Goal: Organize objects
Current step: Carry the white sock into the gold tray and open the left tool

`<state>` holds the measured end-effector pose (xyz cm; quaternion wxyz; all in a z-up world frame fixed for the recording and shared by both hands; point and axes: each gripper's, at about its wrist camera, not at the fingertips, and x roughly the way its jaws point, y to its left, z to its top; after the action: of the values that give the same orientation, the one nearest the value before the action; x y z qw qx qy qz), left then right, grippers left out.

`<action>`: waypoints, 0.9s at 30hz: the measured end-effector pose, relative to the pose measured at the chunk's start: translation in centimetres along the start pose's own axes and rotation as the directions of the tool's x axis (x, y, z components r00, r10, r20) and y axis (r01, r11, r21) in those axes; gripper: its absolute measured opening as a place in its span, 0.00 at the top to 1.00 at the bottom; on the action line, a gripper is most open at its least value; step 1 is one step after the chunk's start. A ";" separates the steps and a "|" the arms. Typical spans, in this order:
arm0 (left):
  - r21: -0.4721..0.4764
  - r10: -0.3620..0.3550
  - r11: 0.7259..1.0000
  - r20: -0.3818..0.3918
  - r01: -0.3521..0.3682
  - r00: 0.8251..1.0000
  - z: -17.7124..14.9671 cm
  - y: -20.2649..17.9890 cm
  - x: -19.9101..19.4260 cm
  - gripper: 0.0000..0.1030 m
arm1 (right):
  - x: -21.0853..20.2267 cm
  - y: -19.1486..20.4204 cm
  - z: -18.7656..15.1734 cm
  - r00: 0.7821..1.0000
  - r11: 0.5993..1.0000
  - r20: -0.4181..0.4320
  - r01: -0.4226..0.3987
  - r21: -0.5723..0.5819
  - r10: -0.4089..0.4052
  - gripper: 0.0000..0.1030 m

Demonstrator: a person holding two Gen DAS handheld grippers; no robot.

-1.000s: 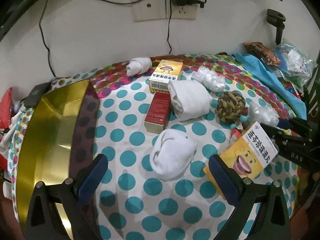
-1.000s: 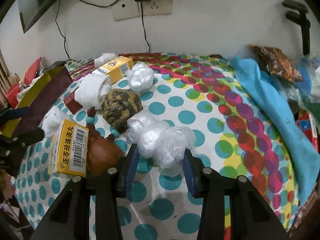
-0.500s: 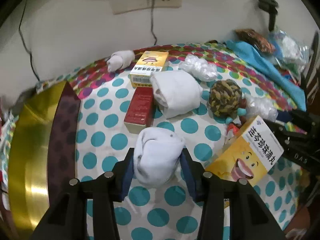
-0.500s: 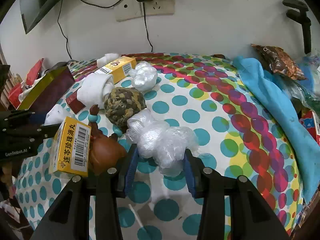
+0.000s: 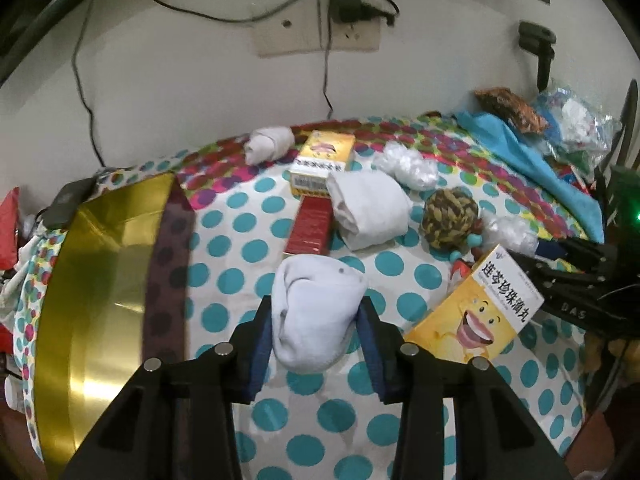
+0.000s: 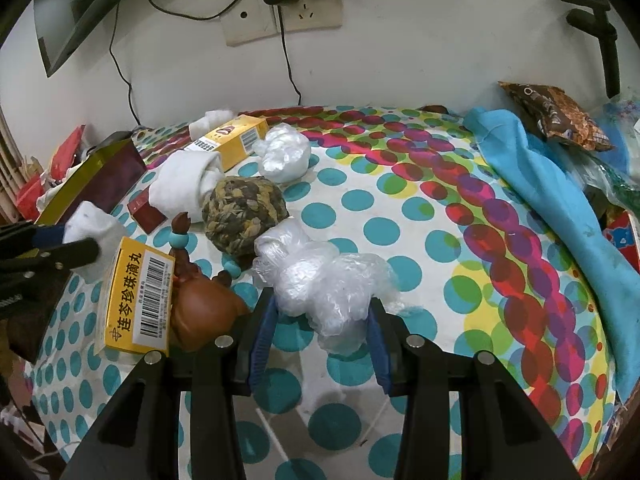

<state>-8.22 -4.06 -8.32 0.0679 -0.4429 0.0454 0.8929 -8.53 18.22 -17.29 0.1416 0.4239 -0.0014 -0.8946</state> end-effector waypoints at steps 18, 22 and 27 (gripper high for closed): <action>-0.299 0.254 0.917 -0.074 -0.265 0.964 -3.5 14.0 -3.4 0.60 | 0.2 0.0 0.1 1.000 1.000 -0.006 0.022 0.009 -0.022 0.61; -0.304 0.254 0.912 -0.112 -0.277 0.961 -4.5 14.5 -2.7 0.58 | 0.2 0.1 0.2 0.999 1.000 -0.010 0.030 0.008 -0.030 0.61; -0.332 0.234 0.908 -0.107 -0.257 0.966 -4.8 14.6 -2.6 0.56 | 0.3 0.2 0.1 0.999 0.999 -0.010 0.033 0.006 -0.033 0.61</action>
<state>-5.27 -19.38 -8.86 -0.1245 -0.4676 -0.0534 0.8735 -8.75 17.97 -17.40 0.1254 0.4285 0.0036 -0.8948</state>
